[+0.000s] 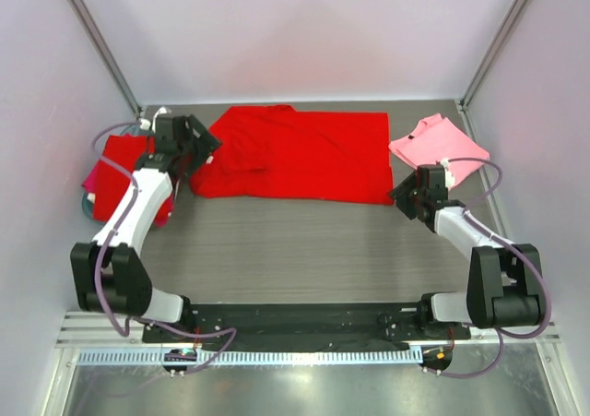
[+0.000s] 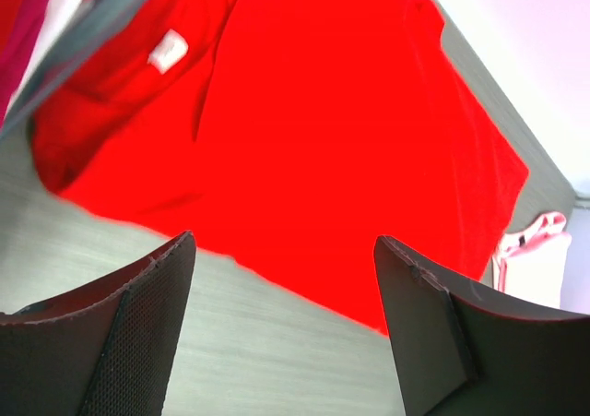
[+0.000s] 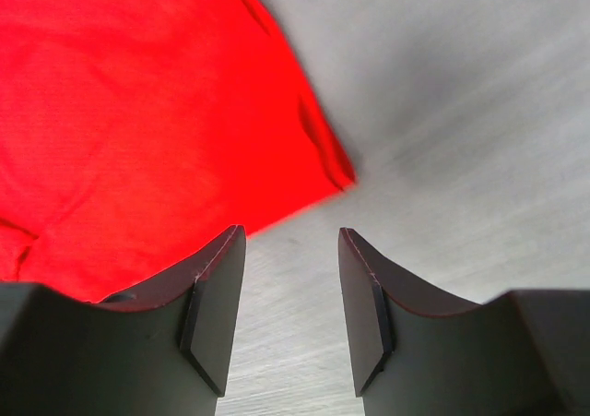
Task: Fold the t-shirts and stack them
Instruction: Fold the tshirt
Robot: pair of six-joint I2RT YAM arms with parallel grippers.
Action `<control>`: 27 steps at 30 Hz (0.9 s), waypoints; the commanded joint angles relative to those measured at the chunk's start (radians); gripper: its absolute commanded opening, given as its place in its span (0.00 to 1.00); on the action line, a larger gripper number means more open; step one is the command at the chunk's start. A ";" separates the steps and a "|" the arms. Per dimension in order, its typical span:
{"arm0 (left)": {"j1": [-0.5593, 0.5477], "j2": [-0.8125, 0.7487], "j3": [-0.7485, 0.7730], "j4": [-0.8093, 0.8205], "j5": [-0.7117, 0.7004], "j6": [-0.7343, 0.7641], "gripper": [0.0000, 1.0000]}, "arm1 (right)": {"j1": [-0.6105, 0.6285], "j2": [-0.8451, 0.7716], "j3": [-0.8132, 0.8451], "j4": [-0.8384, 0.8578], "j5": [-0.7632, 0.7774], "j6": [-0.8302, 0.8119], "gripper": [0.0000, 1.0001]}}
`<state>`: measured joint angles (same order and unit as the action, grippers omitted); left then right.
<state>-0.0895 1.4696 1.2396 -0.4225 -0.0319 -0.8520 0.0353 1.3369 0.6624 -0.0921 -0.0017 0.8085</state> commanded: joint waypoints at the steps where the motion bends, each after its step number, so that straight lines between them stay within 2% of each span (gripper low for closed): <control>1: 0.002 -0.109 -0.127 0.149 0.029 -0.048 0.78 | 0.031 -0.048 -0.058 0.086 0.097 0.119 0.50; 3: 0.002 -0.164 -0.213 0.157 0.009 -0.061 0.78 | 0.049 -0.054 -0.102 0.129 0.124 0.156 0.50; 8: 0.004 -0.294 -0.313 0.168 -0.025 -0.073 0.77 | 0.060 -0.010 -0.159 0.227 0.160 0.262 0.50; 11: 0.002 -0.345 -0.339 0.143 -0.046 -0.061 0.77 | 0.060 0.037 -0.150 0.261 0.187 0.296 0.50; 17: 0.002 -0.500 -0.422 0.097 -0.206 -0.055 0.78 | 0.058 0.128 -0.096 0.270 0.207 0.296 0.47; 18: 0.004 -0.521 -0.433 0.100 -0.221 -0.056 0.78 | 0.060 0.139 -0.090 0.272 0.198 0.291 0.42; 23: 0.004 -0.623 -0.480 0.083 -0.315 -0.067 0.77 | 0.060 0.179 -0.081 0.278 0.178 0.301 0.28; 24: 0.002 -0.649 -0.500 0.083 -0.327 -0.070 0.77 | 0.057 0.179 -0.081 0.276 0.181 0.297 0.15; 27: 0.004 -0.686 -0.538 0.108 -0.329 -0.082 0.75 | 0.048 0.150 -0.083 0.241 0.196 0.265 0.01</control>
<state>-0.0895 0.8143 0.7296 -0.3466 -0.2974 -0.9180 0.0891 1.5082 0.5644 0.1570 0.1558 1.0973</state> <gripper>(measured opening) 0.758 0.039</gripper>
